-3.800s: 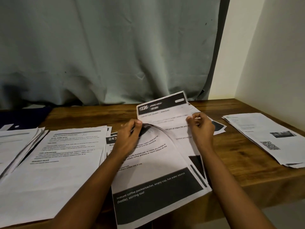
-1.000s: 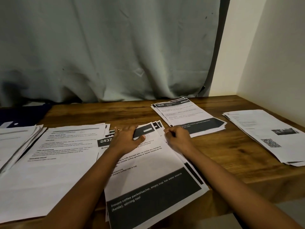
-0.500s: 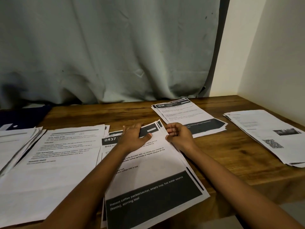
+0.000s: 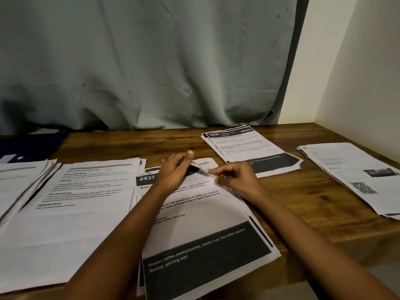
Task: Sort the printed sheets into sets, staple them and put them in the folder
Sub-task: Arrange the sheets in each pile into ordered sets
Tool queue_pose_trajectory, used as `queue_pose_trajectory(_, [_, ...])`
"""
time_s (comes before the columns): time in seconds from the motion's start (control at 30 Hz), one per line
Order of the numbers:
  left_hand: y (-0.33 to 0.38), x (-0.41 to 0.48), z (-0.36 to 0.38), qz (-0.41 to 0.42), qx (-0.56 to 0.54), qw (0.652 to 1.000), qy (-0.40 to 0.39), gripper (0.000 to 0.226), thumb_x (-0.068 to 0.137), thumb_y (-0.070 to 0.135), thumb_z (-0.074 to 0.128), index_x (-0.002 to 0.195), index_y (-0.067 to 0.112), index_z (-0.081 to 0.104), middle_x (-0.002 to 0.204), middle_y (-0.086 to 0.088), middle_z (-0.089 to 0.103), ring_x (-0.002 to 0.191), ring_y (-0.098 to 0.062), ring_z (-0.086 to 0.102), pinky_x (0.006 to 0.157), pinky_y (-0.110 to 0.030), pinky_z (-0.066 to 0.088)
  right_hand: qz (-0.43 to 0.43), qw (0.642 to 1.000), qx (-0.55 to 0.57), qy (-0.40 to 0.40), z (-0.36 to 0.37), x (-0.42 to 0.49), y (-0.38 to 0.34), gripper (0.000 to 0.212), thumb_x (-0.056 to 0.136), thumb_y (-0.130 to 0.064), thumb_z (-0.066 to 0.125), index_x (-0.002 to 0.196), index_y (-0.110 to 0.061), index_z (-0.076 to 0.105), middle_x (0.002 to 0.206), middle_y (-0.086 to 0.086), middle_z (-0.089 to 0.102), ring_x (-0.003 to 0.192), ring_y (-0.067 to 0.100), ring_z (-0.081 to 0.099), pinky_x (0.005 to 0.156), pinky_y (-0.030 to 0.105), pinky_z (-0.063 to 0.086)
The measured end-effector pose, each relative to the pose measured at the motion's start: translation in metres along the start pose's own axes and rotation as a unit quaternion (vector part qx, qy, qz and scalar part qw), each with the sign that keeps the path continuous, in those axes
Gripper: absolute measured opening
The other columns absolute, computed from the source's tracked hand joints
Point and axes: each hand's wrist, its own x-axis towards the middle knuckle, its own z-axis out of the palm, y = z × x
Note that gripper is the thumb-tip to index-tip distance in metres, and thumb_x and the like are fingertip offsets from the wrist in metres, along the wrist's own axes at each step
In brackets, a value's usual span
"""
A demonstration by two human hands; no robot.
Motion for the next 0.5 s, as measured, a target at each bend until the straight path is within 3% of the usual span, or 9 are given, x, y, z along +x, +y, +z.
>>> queue_pose_trajectory(0.07, [-0.003,0.002,0.0,-0.005,0.0,1.0,0.007,0.035,0.091,0.059,0.047,0.098,0.031,0.066,0.102,0.011,0.062,0.105,-0.014,0.055,0.111,-0.054,0.029,-0.006,1.0,0.013,-0.024,-0.002,-0.001,-0.002,0.024,0.079,-0.001,0.072,0.097,-0.017,0.075,0.097,-0.006,0.073,0.093,0.007,0.066,0.078,0.018,0.054])
queue_pose_trajectory(0.17, [-0.005,0.004,0.001,-0.015,0.001,1.0,0.008,0.007,0.09,0.035,0.058,0.089,0.032,0.064,0.099,0.009,0.062,0.108,-0.025,0.057,0.105,-0.055,0.038,0.013,0.998,0.062,-0.002,-0.006,0.0,-0.005,0.012,0.086,-0.016,0.068,0.096,-0.015,0.075,0.094,-0.005,0.074,0.091,0.006,0.068,0.08,0.02,0.053])
queue_pose_trajectory(0.3, [-0.003,0.002,0.001,-0.03,-0.017,0.999,-0.006,0.008,0.089,0.023,0.059,0.088,0.03,0.062,0.091,0.006,0.057,0.111,-0.039,0.056,0.097,-0.056,0.043,0.035,0.99,-0.088,0.104,-0.01,0.01,0.002,0.018,0.09,-0.026,0.063,0.099,-0.015,0.074,0.098,-0.004,0.072,0.09,0.009,0.064,0.084,0.025,0.05])
queue_pose_trajectory(0.5, [-0.005,0.004,0.001,-0.022,0.006,1.0,0.0,0.012,0.091,0.021,0.055,0.089,0.031,0.061,0.094,0.006,0.058,0.111,-0.034,0.055,0.102,-0.054,0.038,0.084,0.98,-0.178,0.01,-0.014,0.024,0.003,0.028,0.083,-0.023,0.073,0.11,-0.013,0.068,0.1,0.001,0.069,0.092,0.011,0.062,0.088,0.028,0.051])
